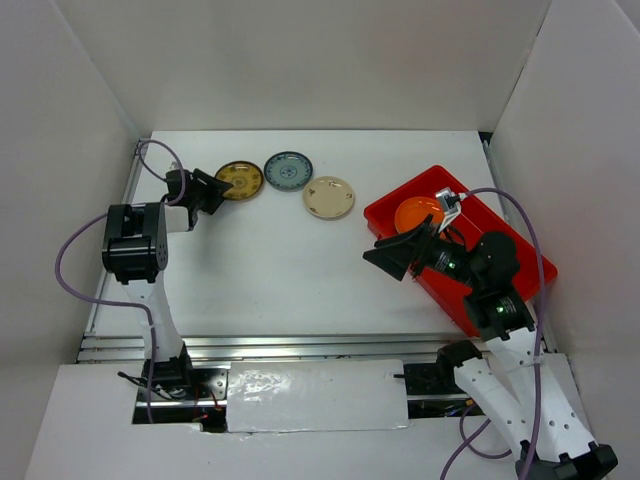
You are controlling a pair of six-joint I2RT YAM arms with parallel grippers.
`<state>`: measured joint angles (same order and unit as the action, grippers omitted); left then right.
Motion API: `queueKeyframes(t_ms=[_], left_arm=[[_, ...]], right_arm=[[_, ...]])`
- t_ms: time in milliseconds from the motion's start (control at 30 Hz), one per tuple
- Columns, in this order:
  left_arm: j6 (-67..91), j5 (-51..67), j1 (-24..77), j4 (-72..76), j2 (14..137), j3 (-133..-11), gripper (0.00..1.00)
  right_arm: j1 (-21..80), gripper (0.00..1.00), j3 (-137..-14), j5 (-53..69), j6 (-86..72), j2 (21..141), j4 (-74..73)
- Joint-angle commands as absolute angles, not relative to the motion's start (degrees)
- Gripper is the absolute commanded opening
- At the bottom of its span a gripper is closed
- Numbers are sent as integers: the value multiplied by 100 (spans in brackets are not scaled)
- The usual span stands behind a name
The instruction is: Place the plates into the plastic bin on the countertop
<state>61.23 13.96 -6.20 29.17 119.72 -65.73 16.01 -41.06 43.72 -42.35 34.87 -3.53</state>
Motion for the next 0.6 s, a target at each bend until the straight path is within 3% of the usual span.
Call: queueKeyframes(t_ms=[0,67,100,167,200,400,567], left_arm=[[6091,959,-633,2444,12366,-6548,63],[6135,888,-624,2444,12331,-6530,48],[6143,818,-624,2348,12288,-6548,30],[6152,704,-633,2181,12121,-6557,13],[6126,607,-633,2075,12024,-6591,0],[5749,35,-607,1443,10516,-6347,0],[4906,-90,-143,195,9239,-6302,0]], right_arm=[[1652,100,-4061,4166,-4315,3401,-431],[1635,100,-4087,4096,-4298,3463,-404],[1635,100,-4113,4087,-4298,3515,-396],[1617,100,-4157,4078,-4280,3690,-369],[1608,100,-4157,4087,-4306,3744,-343],[1784,100,-3990,3807,-4386,4428,255],[2337,100,-4692,2884,-4035,6088,403]])
